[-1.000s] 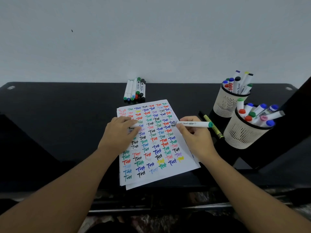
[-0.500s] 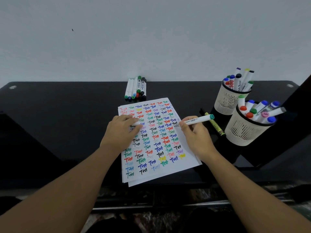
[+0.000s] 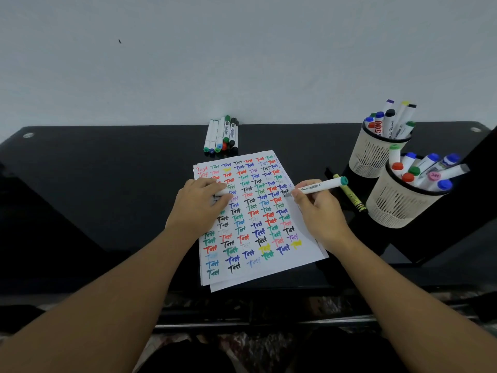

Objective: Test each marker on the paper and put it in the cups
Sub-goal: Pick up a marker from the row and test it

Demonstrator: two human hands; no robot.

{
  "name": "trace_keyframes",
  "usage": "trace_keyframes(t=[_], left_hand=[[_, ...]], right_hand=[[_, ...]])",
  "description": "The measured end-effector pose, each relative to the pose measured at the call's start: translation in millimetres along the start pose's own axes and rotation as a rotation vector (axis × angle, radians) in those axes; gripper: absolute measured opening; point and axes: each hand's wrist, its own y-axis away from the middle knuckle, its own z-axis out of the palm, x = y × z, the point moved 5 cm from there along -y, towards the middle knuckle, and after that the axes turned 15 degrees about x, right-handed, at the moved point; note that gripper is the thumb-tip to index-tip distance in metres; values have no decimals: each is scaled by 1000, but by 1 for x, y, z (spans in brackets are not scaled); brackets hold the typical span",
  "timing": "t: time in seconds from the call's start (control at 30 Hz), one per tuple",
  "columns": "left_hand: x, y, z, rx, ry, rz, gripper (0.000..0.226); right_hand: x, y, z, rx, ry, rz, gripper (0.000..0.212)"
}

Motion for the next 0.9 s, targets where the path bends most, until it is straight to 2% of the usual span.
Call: trace_keyframes(t=[0.37,0.73,0.9], left_hand=[[1,0,-1,-4,-6,4,43],[0,0,0,-1,-8,-11,44],[-2,-1,2,5,-2,-5,45]], right_hand=[[0,2,-4,22,-53,7,6],[1,1,-1,1,-7,-19,5],[0,1,-4,41,-25,-21,5]])
